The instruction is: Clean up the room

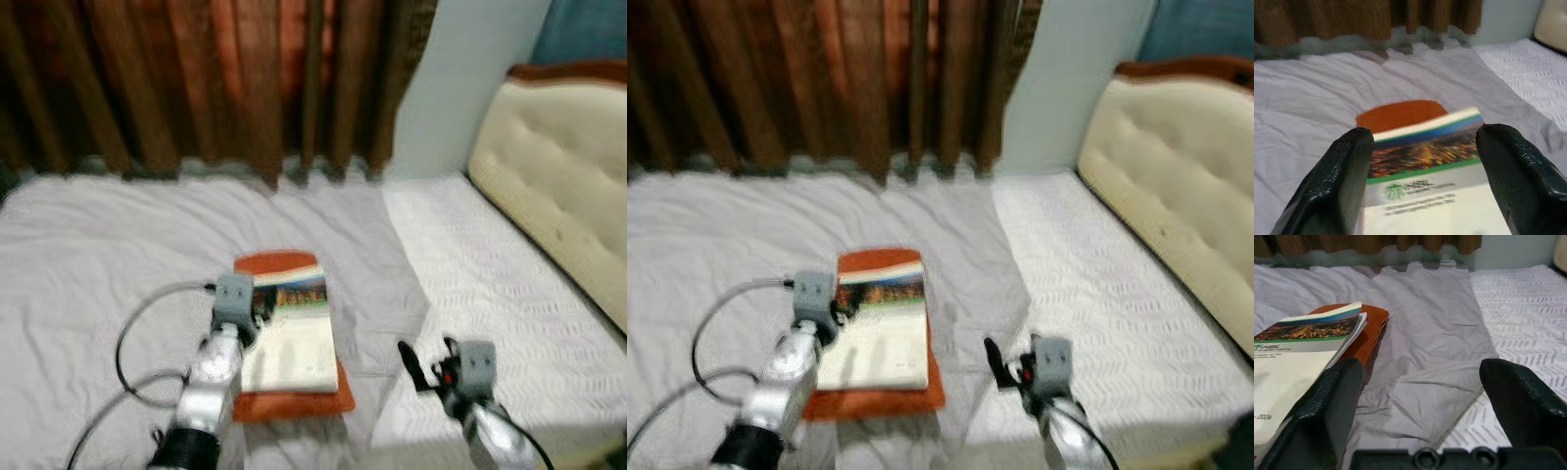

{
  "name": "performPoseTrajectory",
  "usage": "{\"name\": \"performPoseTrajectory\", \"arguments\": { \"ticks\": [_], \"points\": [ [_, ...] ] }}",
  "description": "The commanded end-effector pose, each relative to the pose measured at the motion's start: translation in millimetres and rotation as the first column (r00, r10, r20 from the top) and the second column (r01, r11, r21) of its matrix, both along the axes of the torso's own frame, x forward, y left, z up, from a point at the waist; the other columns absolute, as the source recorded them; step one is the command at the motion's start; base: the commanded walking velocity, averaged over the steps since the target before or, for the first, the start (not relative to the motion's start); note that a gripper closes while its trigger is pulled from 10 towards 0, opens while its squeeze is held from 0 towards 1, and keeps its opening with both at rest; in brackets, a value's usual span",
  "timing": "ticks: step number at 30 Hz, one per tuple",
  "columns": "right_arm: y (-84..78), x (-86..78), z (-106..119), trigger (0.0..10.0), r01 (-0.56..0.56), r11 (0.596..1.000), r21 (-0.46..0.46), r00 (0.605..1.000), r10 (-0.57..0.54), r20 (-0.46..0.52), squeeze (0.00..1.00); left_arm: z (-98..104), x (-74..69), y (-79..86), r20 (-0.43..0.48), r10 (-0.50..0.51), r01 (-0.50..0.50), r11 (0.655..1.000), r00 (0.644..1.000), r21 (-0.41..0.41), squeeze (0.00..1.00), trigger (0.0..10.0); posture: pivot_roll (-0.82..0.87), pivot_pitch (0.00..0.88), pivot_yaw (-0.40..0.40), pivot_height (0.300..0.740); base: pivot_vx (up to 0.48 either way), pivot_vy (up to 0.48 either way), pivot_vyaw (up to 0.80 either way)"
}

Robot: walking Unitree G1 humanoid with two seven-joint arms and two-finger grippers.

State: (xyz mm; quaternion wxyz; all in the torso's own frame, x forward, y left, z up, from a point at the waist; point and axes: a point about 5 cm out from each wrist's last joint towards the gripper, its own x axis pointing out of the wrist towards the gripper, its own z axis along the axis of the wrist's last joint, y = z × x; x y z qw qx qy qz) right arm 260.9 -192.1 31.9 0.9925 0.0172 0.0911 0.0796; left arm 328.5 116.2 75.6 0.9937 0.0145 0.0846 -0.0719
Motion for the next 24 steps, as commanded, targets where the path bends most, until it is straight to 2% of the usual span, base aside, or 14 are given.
{"name": "performPoseTrajectory", "arguments": {
  "ticks": [1,5,9,11,12,14,16,17,18,20,21,22,24],
  "points": [
    [1.2,3.0,6,10.0,-0.013,1.0,0.001,1.0,0.013,0.016,0.0,6,5.5,-10.4,0.017,-0.038,0.038,0.999,0.999,-0.011,0.0,10.0,-0.01,0.038,-0.068,0.74,0.48,0.0,0.0],
    [-0.4,1.5,6,10.0,-0.01,1.0,-0.003,1.0,0.01,0.015,0.0,11,9.6,-13.5,0.022,-0.039,0.04,0.999,0.999,-0.024,0.0,10.0,-0.02,0.043,-0.068,0.74,0.12,0.0,0.0],
    [-1.6,-2.3,7,10.0,-0.006,1.0,-0.004,1.0,0.006,0.013,0.0,12,16.1,-5.2,-0.014,0.043,-0.045,0.985,0.999,-0.165,0.0,10.0,-0.03,0.058,-0.071,0.74,0.0,0.0,0.0],
    [-3.1,-10.5,7,10.0,-0.01,1.0,0.0,1.0,0.01,0.005,0.0,10,27.1,14.9,-0.076,0.147,-0.16,0.962,0.986,-0.219,0.0,10.0,-0.06,0.107,-0.085,0.74,0.0,0.0,0.0],
    [-3.1,-10.5,7,10.0,-0.01,1.0,0.0,1.0,0.01,0.005,0.0,10,27.1,14.9,-0.076,0.147,-0.16,0.962,0.986,-0.219,0.0,10.0,-0.06,0.107,-0.085,0.74,0.0,0.0,0.0],
    [-4.1,-19.1,9,10.0,-0.021,1.0,-0.002,1.0,0.021,-0.003,0.0,15,32.0,28.8,-0.057,0.181,-0.19,0.945,0.982,-0.268,0.0,10.0,-0.09,0.156,-0.103,0.74,0.0,0.0,0.0],
    [-4.1,-19.1,9,10.0,-0.021,1.0,-0.002,1.0,0.021,-0.003,0.0,15,32.0,28.8,-0.057,0.181,-0.19,0.945,0.982,-0.268,0.0,10.0,-0.09,0.156,-0.103,0.74,0.0,0.0,0.0],
    [-4.3,-25.1,11,10.0,-0.038,0.999,-0.004,0.999,0.038,-0.012,0.0,18,33.8,38.5,-0.048,0.189,-0.194,0.942,0.981,-0.274,0.0,10.0,-0.11,0.209,-0.118,0.74,0.0,0.0,0.0],
    [-3.1,-36.5,12,10.0,-0.085,0.996,-0.011,0.996,0.085,-0.033,0.0,18,34.1,56.8,-0.047,0.198,-0.203,0.935,0.979,-0.29,0.0,10.0,-0.11,0.252,-0.132,0.74,0.0,0.0,0.0],
    [-2.5,-40.1,13,10.0,-0.102,0.995,-0.013,0.994,0.101,-0.039,0.0,18,33.6,62.0,-0.048,0.2,-0.205,0.932,0.979,-0.298,0.0,10.0,-0.11,0.252,-0.132,0.74,0.0,0.0,0.0],
    [-2.9,-44.7,11,10.0,-0.131,0.991,-0.018,0.99,0.13,-0.058,0.0,18,28.8,82.9,-0.006,0.249,-0.238,0.917,0.969,-0.319,0.0,10.0,-0.11,0.269,-0.139,0.74,0.0,0.0,0.0],
    [-3.6,-45.4,11,10.0,-0.135,0.991,-0.019,0.989,0.133,-0.062,0.0,19,26.4,91.2,0.017,0.277,-0.258,0.912,0.961,-0.318,0.0,10.0,-0.11,0.275,-0.141,0.74,0.0,0.0,0.0],
    [-5.0,-45.2,15,10.0,-0.13,0.991,-0.017,0.99,0.129,-0.06,0.0,11,20.5,100.5,0.006,0.306,-0.292,0.916,0.952,-0.276,0.0,10.0,-0.11,0.297,-0.156,0.74,0.0,0.0,0.0]
  ]
}}
